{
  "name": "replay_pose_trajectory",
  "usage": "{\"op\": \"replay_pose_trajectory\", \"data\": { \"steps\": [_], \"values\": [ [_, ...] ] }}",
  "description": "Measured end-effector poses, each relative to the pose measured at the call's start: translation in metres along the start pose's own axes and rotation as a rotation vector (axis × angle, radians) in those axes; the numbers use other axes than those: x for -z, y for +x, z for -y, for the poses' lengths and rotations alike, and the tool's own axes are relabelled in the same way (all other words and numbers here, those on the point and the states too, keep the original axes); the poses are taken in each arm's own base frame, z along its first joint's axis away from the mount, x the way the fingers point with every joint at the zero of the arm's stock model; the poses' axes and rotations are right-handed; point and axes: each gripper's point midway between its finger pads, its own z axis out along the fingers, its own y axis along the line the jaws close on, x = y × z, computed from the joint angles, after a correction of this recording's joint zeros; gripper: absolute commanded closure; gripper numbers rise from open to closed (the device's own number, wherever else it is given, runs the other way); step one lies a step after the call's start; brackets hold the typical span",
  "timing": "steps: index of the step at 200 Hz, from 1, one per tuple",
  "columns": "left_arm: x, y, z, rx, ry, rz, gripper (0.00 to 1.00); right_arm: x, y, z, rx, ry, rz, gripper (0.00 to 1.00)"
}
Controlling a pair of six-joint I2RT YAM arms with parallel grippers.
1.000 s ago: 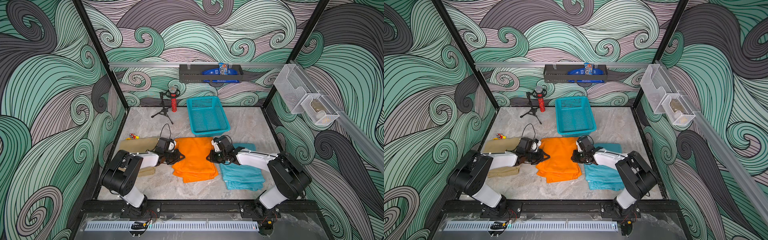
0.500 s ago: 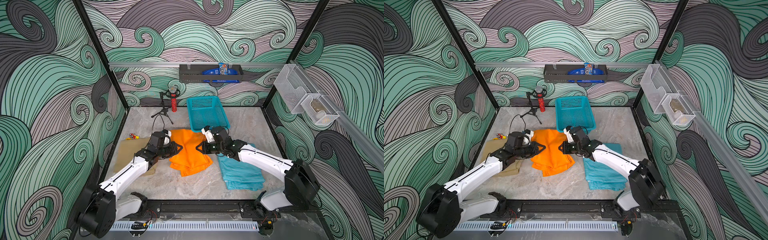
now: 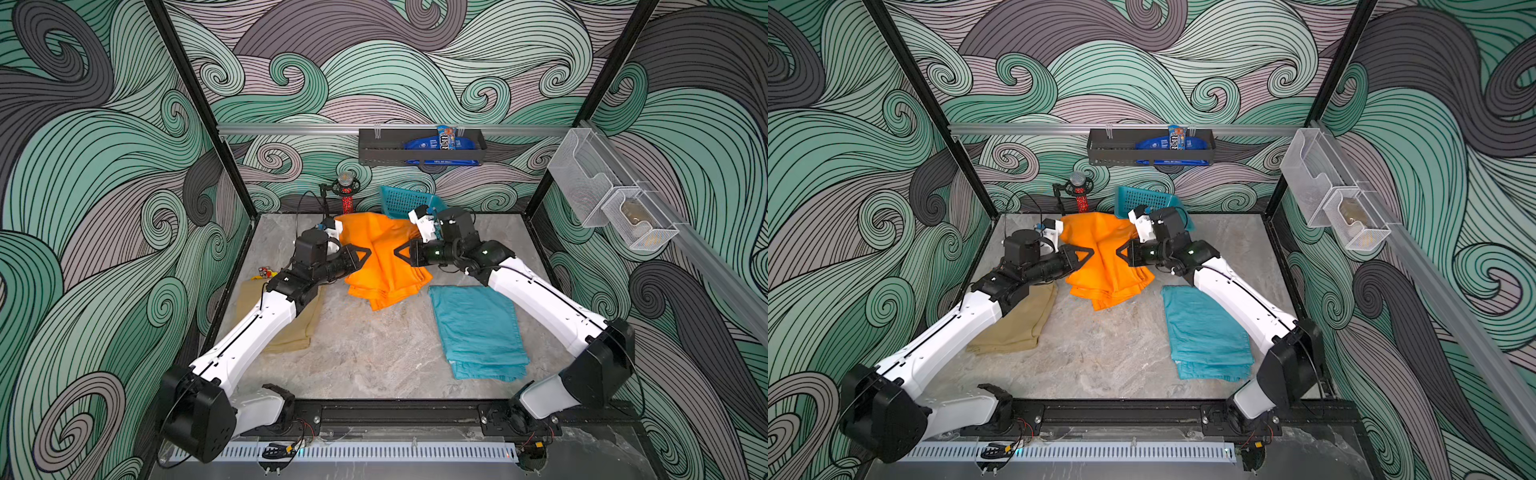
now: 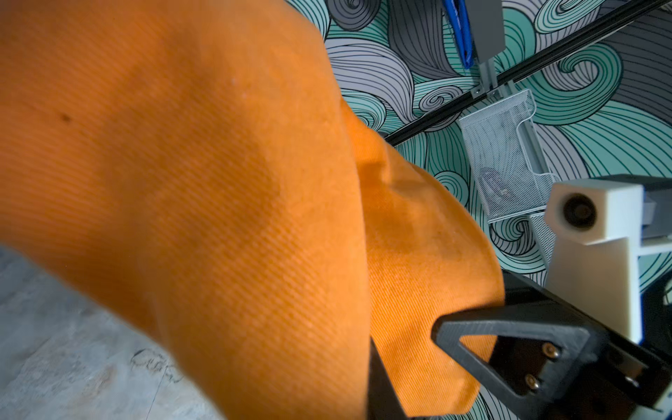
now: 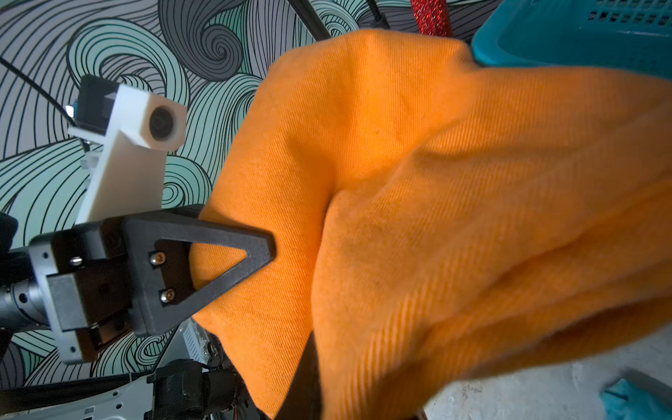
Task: Put the folded long pants in the basket
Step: Place the long pant in the basket.
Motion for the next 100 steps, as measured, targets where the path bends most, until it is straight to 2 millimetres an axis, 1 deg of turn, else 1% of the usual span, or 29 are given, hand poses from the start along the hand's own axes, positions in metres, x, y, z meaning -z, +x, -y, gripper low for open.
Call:
{"op": "replay_pose_trajectory", "data": {
  "steps": [25,34,44,53,71,79,100],
  "values": [
    [-0.022,-0.012,0.003,0.006,0.017,0.000,1.00,0.005,-0.026,0.035,-0.022,0.039,0.009,1.00],
    [-0.028,-0.014,0.002,0.009,0.015,-0.006,1.00,0.006,-0.030,0.045,-0.028,0.048,0.009,1.00],
    [-0.033,-0.014,0.001,0.012,0.014,-0.014,1.00,0.006,-0.030,0.055,-0.037,0.062,0.003,1.00],
    [-0.035,-0.012,-0.001,0.015,0.011,-0.022,1.00,0.006,-0.028,0.060,-0.043,0.068,-0.005,1.00],
    [-0.036,-0.006,-0.005,0.022,0.006,-0.042,1.00,0.002,-0.018,0.063,-0.048,0.068,-0.030,1.00],
    [-0.035,0.000,-0.009,0.026,0.001,-0.051,1.00,-0.001,-0.013,0.064,-0.049,0.067,-0.043,1.00],
    [-0.031,0.021,-0.028,0.045,-0.035,-0.081,1.00,-0.008,0.005,0.064,-0.056,0.066,-0.092,1.00]
  ]
}}
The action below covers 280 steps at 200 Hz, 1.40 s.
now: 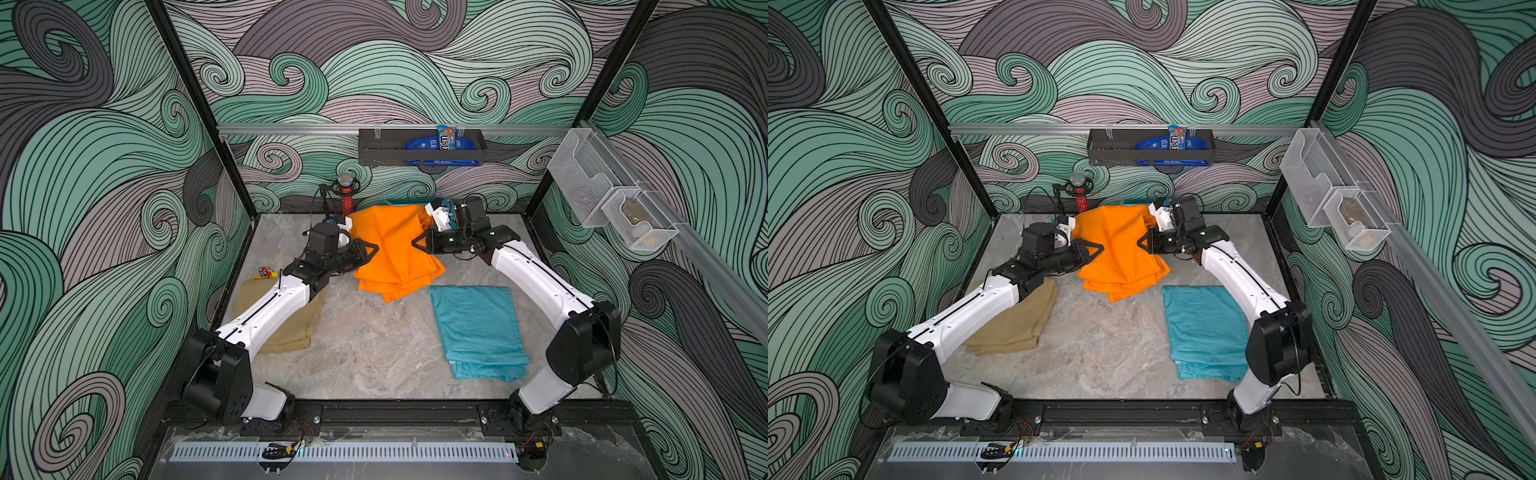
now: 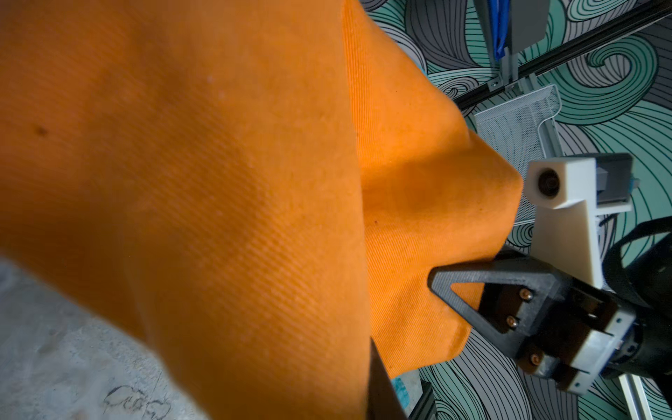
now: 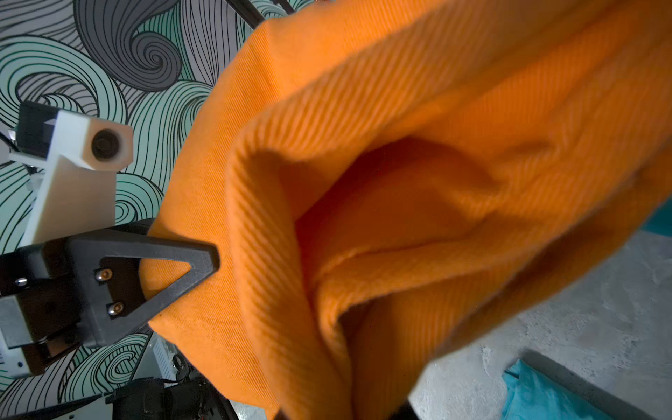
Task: Put the folded long pants in the basket
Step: Place the long pant in the basket.
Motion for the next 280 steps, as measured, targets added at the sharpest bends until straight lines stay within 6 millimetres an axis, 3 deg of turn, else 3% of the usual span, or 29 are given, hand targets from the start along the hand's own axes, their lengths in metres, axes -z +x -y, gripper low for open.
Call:
{"op": "replay_pose_trajectory", "data": {
  "steps": [48,81,137,160,187,233,257,280],
  "values": [
    [0.014,0.035,-0.025,0.025,-0.044,-0.044,1.00,-0.021,0.049,0.004,-0.015,0.014,-0.117,1.00],
    [0.016,0.057,-0.040,0.056,-0.064,-0.089,1.00,-0.022,0.078,0.008,-0.028,0.024,-0.139,1.00],
    [0.026,0.103,-0.073,0.118,-0.112,-0.164,1.00,-0.029,0.147,0.021,-0.124,0.026,-0.150,1.00],
    [0.033,0.114,-0.080,0.131,-0.122,-0.175,1.00,-0.031,0.164,0.022,-0.157,0.018,-0.147,1.00],
    [0.045,0.123,-0.083,0.137,-0.132,-0.184,1.00,-0.029,0.178,0.008,-0.162,-0.006,-0.142,1.00],
    [0.066,0.114,-0.067,0.116,-0.120,-0.135,1.00,-0.023,0.172,-0.028,-0.119,-0.063,-0.106,1.00],
    [0.067,0.088,-0.046,0.093,-0.100,-0.085,1.00,-0.013,0.141,-0.043,-0.096,-0.082,-0.057,1.00],
    [0.060,0.052,-0.015,0.055,-0.049,-0.023,1.00,0.000,0.093,-0.049,-0.069,-0.093,0.017,1.00]
  ]
}}
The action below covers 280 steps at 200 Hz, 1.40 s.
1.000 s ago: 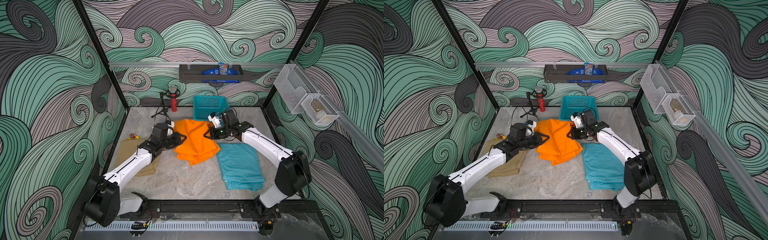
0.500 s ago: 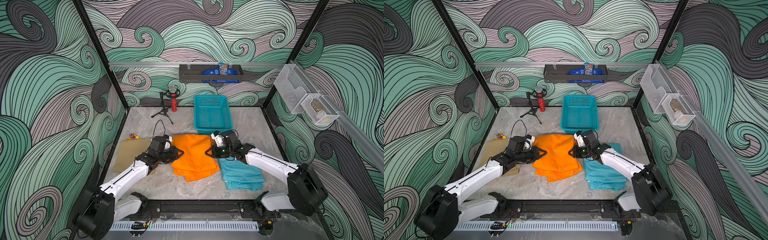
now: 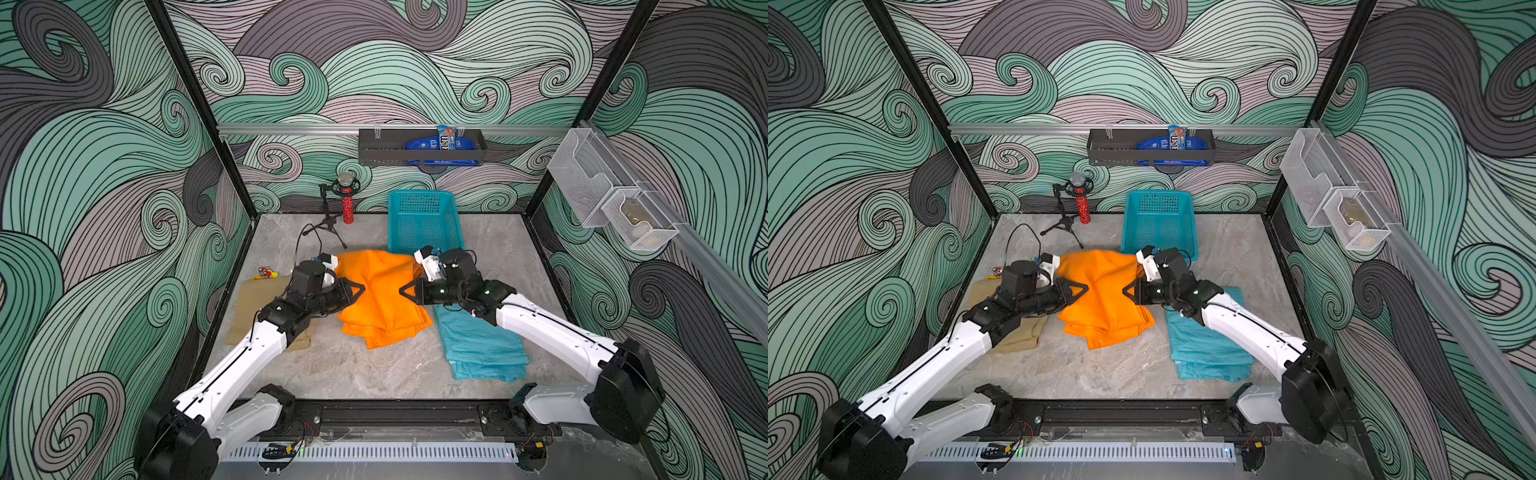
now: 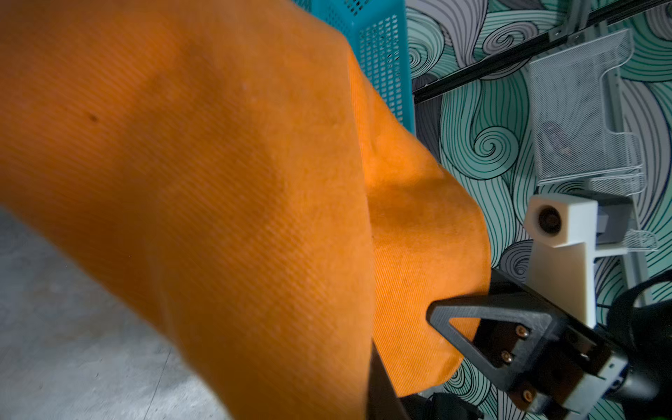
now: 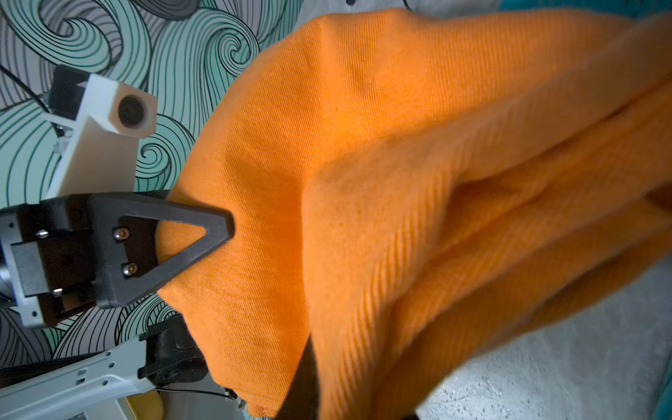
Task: Put the folded long pants in the basket
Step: Place the long pant in the basket.
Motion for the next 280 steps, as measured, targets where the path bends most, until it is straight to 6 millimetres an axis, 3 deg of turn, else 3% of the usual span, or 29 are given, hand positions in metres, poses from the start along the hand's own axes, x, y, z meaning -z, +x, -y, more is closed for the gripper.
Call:
{"op": "replay_pose_trajectory", "data": {
  "steps": [25,60,122,192,225,280],
  "values": [
    [-0.014,-0.034,0.027,-0.032,0.047,0.055,1.00,0.009,-0.050,0.015,0.014,0.031,0.062,1.00],
    [-0.051,-0.068,0.047,-0.072,0.066,0.076,1.00,0.013,-0.102,0.064,-0.006,0.106,0.099,1.00],
    [-0.138,-0.097,0.049,-0.130,0.056,0.059,1.00,0.022,-0.155,0.146,-0.062,0.204,0.133,1.00],
    [-0.226,-0.145,0.073,-0.160,0.115,0.085,1.00,0.016,-0.219,0.219,-0.110,0.255,0.208,1.00],
    [-0.260,-0.154,0.063,-0.155,0.106,0.081,1.00,0.008,-0.233,0.242,-0.128,0.266,0.221,1.00],
    [-0.297,-0.154,0.028,-0.128,0.031,0.046,1.00,-0.023,-0.216,0.278,-0.189,0.300,0.174,1.00]
  ]
}}
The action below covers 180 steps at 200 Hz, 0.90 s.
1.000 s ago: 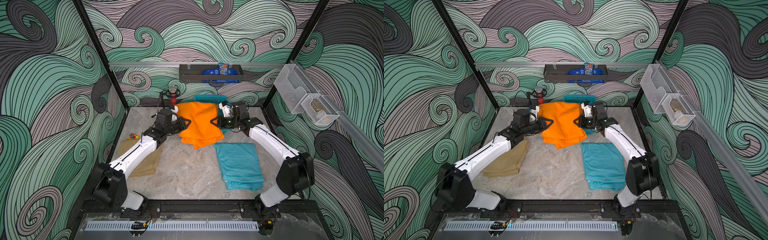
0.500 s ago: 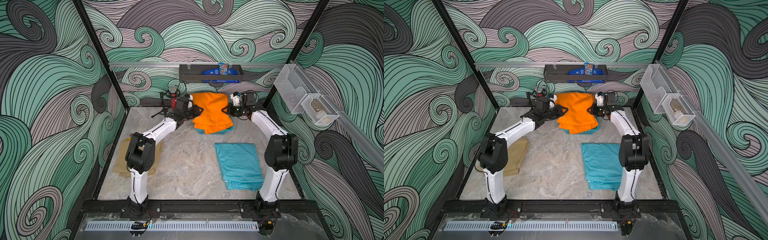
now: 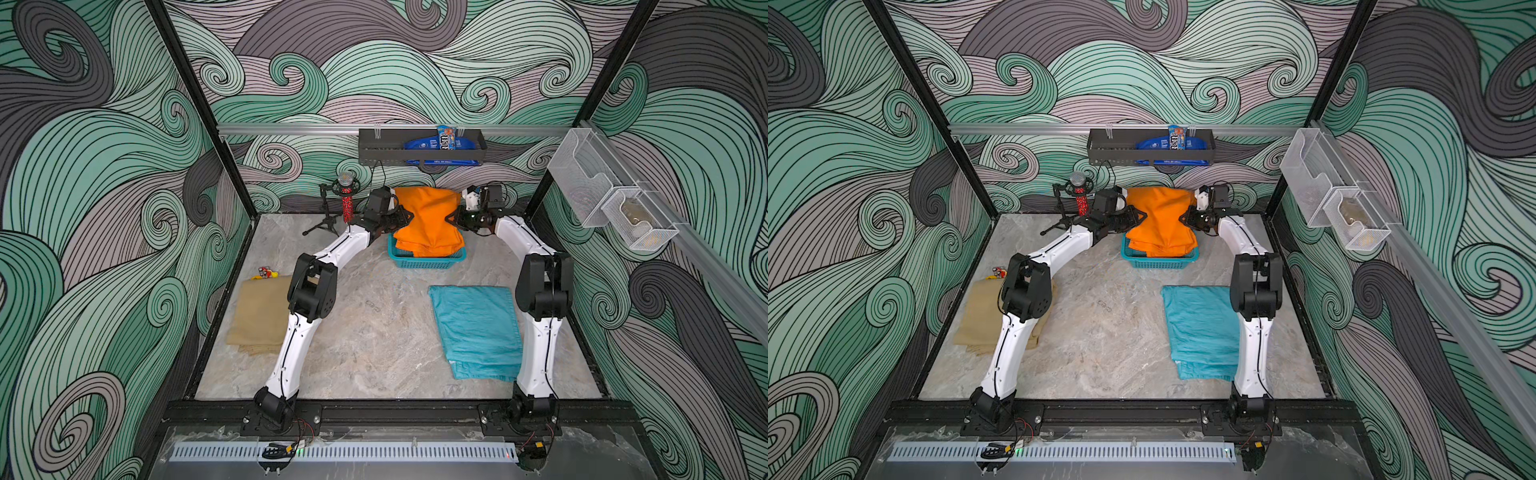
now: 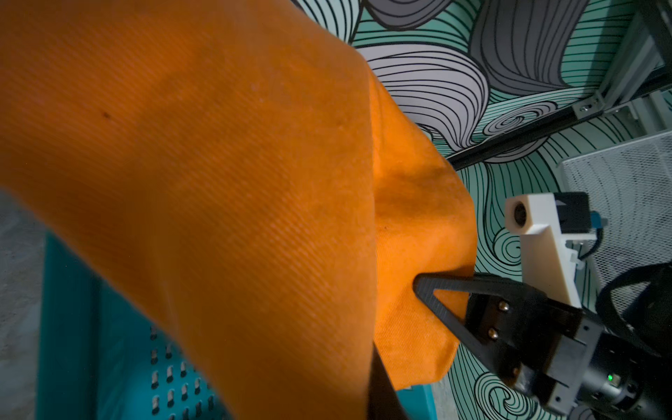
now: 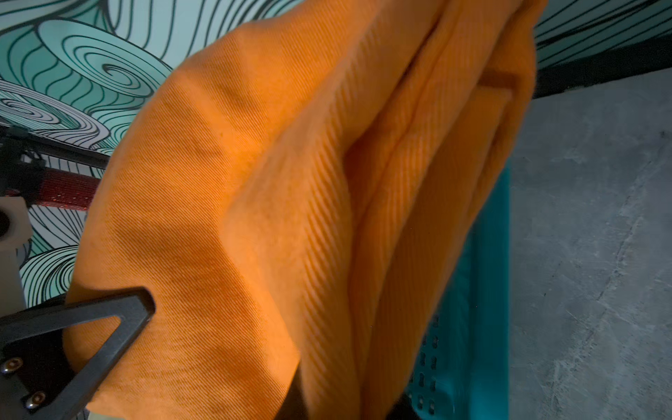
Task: Put the folded long pants in the basket
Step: Place the long pant in the basket.
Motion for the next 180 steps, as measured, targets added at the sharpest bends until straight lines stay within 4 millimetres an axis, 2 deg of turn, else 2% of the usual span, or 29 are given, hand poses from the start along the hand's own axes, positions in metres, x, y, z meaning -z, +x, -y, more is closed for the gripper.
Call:
{"op": "replay_pose_trajectory", "data": {
  "steps": [17,21,25,30,34,38,39,41,44,51,60,66,75,104,115,135,164,180],
  "values": [
    [-0.006,0.005,-0.014,0.012,-0.024,-0.014,1.00,-0.008,0.006,0.005,-0.008,0.013,-0.013,1.00],
    [-0.007,0.005,-0.018,0.014,-0.029,-0.015,0.94,-0.009,0.006,0.005,-0.009,0.015,-0.015,1.00],
    [-0.008,0.006,-0.021,0.016,-0.033,-0.017,0.83,-0.010,0.007,0.006,-0.009,0.016,-0.016,0.99],
    [-0.010,0.007,-0.024,0.018,-0.038,-0.019,0.63,-0.012,0.008,0.007,-0.009,0.018,-0.018,0.93],
    [-0.011,0.007,-0.027,0.020,-0.041,-0.021,0.48,-0.013,0.009,0.008,-0.010,0.021,-0.019,0.84],
    [-0.011,0.008,-0.029,0.015,-0.044,-0.022,0.25,-0.015,0.010,0.008,-0.010,0.022,-0.022,0.76],
    [-0.012,0.008,-0.030,0.018,-0.046,-0.022,0.22,-0.015,0.010,0.009,-0.011,0.023,-0.022,0.74],
    [-0.012,0.008,-0.031,0.019,-0.046,-0.022,0.08,-0.016,0.010,0.009,-0.010,0.025,-0.022,0.70],
    [-0.012,0.007,-0.031,0.025,-0.045,-0.019,0.02,-0.017,0.010,0.010,-0.014,0.027,-0.022,0.64],
    [-0.011,0.003,-0.028,0.022,-0.033,-0.008,0.01,-0.018,0.010,0.011,-0.018,0.029,-0.023,0.52],
    [-0.009,-0.007,-0.019,0.010,-0.017,0.018,0.01,-0.018,0.008,0.011,-0.011,0.031,-0.014,0.33],
    [-0.007,-0.013,-0.015,0.003,-0.006,0.035,0.02,-0.017,0.004,0.009,-0.009,0.030,-0.003,0.25],
    [-0.005,-0.020,-0.012,-0.004,-0.001,0.054,0.02,-0.013,-0.006,0.005,0.013,0.027,0.027,0.18],
    [-0.001,-0.034,-0.012,-0.029,-0.008,0.088,0.01,0.000,-0.025,0.008,0.030,0.065,0.087,0.16],
    [0.000,-0.037,-0.012,-0.040,-0.011,0.097,0.02,0.004,-0.030,0.012,0.034,0.081,0.103,0.01],
    [0.004,-0.043,-0.012,-0.069,-0.019,0.111,0.01,0.018,-0.039,0.017,0.041,0.113,0.135,0.00],
    [0.022,-0.050,0.000,-0.141,-0.037,0.115,0.02,0.060,-0.043,0.012,0.070,0.162,0.186,0.00],
    [0.042,-0.049,0.008,-0.177,-0.053,0.103,0.01,0.089,-0.032,0.006,0.087,0.183,0.202,0.00]
  ]
}}
